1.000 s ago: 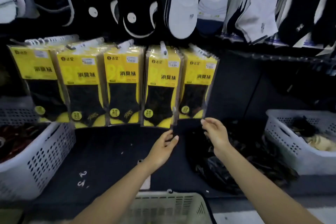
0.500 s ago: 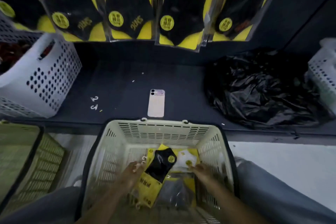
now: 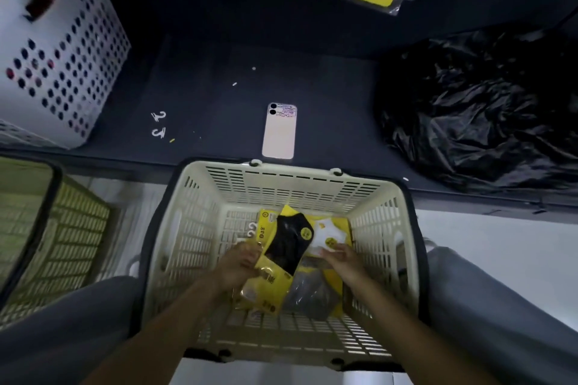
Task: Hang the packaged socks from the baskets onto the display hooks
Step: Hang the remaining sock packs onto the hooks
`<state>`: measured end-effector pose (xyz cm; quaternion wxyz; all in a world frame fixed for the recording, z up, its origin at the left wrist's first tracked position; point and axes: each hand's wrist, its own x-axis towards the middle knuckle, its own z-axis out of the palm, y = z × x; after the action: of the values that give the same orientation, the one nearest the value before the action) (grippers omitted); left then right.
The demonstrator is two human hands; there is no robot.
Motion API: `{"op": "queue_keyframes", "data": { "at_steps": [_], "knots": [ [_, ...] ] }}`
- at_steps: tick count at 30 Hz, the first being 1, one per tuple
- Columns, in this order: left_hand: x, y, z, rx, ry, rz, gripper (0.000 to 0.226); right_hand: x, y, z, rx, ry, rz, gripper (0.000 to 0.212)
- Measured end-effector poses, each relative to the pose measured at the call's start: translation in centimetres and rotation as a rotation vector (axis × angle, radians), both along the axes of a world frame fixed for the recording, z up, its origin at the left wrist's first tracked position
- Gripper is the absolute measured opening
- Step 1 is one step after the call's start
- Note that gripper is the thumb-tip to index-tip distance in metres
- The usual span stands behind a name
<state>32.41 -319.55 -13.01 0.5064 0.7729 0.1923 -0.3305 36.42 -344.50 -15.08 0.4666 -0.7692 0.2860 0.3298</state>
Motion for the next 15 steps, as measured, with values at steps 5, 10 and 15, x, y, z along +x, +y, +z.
{"op": "queue_keyframes", "data": {
  "at_steps": [5, 10, 15],
  "knots": [
    [2.9, 2.2, 2.1, -0.186, 0.05, -0.062, 0.026, 1.2, 0.8, 0.5, 0.069, -0.128, -0.097, 0.067],
    [5.5, 2.0, 3.6, -0.225, 0.037, -0.169, 0.026, 1.6, 0.1, 0.3, 0.054, -0.075, -0.026, 0.069],
    [6.4, 0.2, 1.7, 0.054, -0.197, 0.249, 0.038, 2.4, -1.3, -0.7, -0.067, -0.193, -0.152, 0.034]
  ]
}}
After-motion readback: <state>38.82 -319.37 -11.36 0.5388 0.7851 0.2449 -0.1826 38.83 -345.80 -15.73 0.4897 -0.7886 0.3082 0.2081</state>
